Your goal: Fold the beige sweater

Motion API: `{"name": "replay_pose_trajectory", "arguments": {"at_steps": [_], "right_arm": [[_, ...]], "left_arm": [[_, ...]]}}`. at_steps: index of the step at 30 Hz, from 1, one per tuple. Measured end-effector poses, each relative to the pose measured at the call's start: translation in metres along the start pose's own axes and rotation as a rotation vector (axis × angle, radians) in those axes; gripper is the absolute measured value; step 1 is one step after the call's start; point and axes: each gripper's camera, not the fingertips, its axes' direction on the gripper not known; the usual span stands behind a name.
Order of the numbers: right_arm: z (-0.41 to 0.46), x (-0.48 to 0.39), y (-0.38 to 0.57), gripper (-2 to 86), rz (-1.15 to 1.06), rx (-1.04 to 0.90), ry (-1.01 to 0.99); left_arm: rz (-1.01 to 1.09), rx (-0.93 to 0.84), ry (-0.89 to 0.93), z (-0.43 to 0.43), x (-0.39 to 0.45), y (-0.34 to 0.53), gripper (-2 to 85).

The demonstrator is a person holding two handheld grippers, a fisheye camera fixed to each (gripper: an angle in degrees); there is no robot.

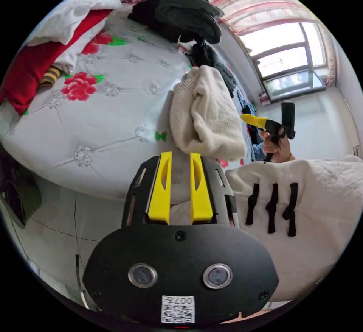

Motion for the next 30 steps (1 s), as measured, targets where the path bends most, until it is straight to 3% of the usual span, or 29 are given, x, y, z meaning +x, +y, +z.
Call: {"name": "replay_pose_trajectory", "arguments": {"at_steps": [3,6,12,16,23,30], "right_arm": [[-0.062,0.088,0.056,14.0,0.298,0.182,0.034],[-0.076,0.16,0.103,15.6,0.538,0.242,-0.038],[-0.033,0.233,0.107,15.3,0.604,0.092,-0.235],[-0.068,0.254,0.123,14.3,0.571,0.121,-0.23],[-0.221,0.298,0.256,13.6,0.728,0.477,-0.066],[-0.313,0.304,0.383,13.4,1.047,0.888,0.193]], "left_arm": [[0.016,0.001,-0.002,-0.01,-0.022,-0.029,8.7],[0.062,-0.109,0.037,0.014,-0.038,-0.067,10.2],[0.141,-0.406,0.183,0.087,-0.038,-0.135,7.8],[0.261,-0.534,0.111,0.108,-0.005,-0.163,6.7],[0.501,-0.76,0.12,0.216,0.117,-0.169,6.4],[0.591,-0.818,0.136,0.307,0.219,-0.185,6.5]]}}
